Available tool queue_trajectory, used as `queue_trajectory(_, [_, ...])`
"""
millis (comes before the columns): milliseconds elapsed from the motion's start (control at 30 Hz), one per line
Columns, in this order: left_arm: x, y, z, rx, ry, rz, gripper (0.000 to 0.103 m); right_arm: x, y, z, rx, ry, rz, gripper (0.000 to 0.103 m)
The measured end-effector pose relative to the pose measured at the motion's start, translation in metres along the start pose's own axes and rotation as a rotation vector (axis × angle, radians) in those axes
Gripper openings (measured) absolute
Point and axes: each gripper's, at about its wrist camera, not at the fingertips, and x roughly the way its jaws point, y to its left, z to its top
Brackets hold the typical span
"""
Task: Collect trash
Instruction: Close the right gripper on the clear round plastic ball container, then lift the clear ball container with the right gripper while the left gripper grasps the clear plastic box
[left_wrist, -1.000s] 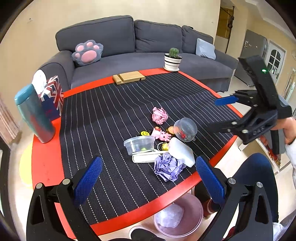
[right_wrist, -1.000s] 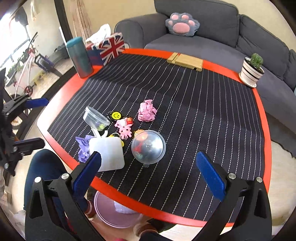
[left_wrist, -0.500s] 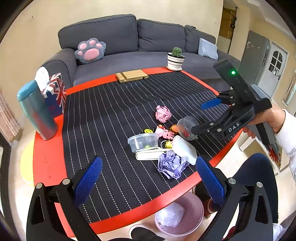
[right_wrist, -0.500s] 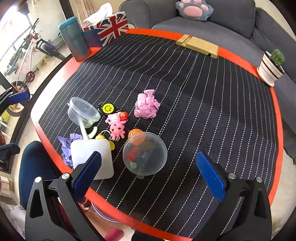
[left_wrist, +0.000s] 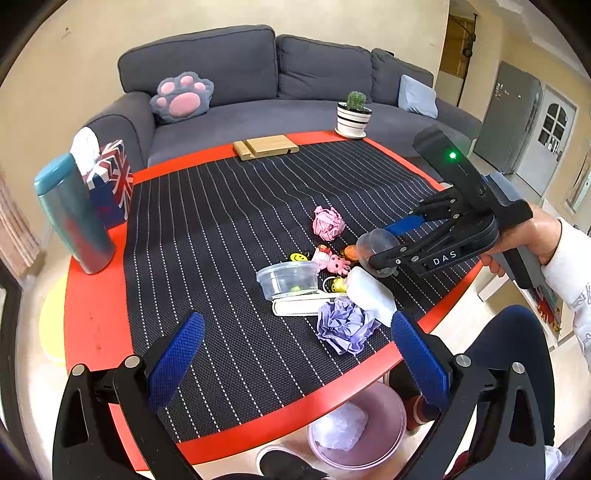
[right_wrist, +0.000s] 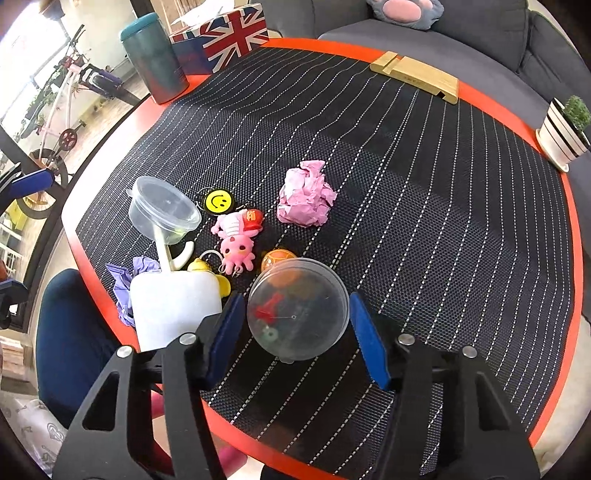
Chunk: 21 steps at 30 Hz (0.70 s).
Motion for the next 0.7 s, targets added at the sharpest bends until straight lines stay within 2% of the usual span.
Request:
queue_trajectory(300, [0.003, -0.001, 0.002, 0.000, 0.006, 0.000, 0.097, -0.012, -0.004, -0.002, 0.025, -0.042, 0.000, 0.054])
queue_trajectory(700, [0.020, -0.001, 0.022, -0.008, 0.038, -0.023, 0.097, -0.044, -0.004, -0.009, 0.067, -0.114, 0.008, 0.054])
